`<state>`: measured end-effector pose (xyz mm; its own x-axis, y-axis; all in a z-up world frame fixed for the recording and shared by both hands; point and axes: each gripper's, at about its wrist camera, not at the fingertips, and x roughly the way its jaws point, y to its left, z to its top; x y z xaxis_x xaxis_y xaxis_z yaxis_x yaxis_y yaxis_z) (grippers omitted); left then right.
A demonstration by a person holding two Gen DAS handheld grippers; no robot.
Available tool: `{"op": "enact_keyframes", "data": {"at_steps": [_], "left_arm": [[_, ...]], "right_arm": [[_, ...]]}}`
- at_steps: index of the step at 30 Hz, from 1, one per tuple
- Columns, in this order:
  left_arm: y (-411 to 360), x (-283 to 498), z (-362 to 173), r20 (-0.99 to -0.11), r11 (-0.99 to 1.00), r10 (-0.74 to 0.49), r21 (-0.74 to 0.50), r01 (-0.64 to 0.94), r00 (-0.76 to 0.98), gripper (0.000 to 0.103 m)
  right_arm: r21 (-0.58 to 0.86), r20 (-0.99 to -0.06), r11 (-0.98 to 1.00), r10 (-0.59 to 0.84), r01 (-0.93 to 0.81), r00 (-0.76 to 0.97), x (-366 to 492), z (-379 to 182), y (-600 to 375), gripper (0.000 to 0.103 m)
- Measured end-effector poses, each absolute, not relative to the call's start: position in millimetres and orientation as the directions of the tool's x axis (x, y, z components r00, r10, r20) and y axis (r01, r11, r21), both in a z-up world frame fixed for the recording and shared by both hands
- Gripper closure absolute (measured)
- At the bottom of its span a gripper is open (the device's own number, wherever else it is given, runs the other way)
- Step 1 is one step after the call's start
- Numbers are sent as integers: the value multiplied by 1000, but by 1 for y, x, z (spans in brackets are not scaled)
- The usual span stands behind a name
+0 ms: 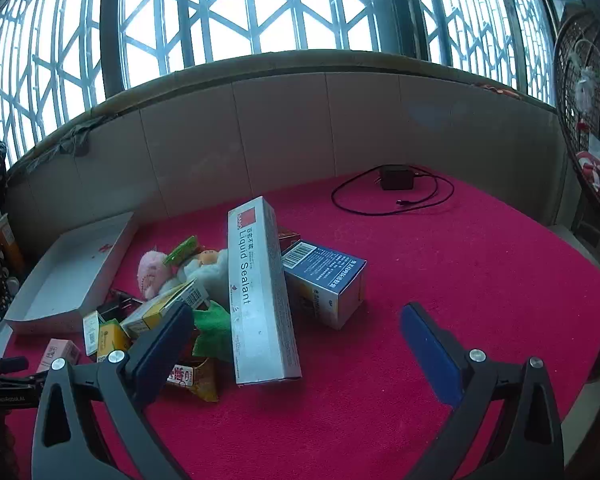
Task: Organize objects
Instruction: 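Grasp the pink tissue pack with the left tool while the right tool grasps the Liquid Sealant box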
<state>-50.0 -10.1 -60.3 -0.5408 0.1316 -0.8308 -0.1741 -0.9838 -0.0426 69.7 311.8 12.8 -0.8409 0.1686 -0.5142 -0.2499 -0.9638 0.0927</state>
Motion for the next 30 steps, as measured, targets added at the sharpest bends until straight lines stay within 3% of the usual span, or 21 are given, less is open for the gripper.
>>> {"op": "enact_keyframes", "data": {"at_steps": [9, 20, 23, 25, 30], "left_arm": [[-27, -72, -76, -830, -994, 100, -61, -90, -548, 0], [-12, -46, -76, -823, -994, 86, -31, -107, -562, 1], [-14, -46, -76, -821, -995, 82, -31, -99, -565, 5], [-12, -45, -76, -820, -995, 71, -15, -103, -567, 8], [-4, -39, -78, -803, -991, 51, 35, -132, -594, 21]], "right_arm": [[-42, -633, -979, 181, -200, -753, 37, -21, 298, 0], [-109, -694, -979, 197, -170, -693, 14, -42, 289, 4], [-98, -714, -981, 185, -166, -675, 10, -47, 290, 12], [-73, -717, -984, 166, -164, -677, 11, -46, 294, 30], [6, -750, -987, 102, -160, -653, 6, -53, 305, 53]]}}
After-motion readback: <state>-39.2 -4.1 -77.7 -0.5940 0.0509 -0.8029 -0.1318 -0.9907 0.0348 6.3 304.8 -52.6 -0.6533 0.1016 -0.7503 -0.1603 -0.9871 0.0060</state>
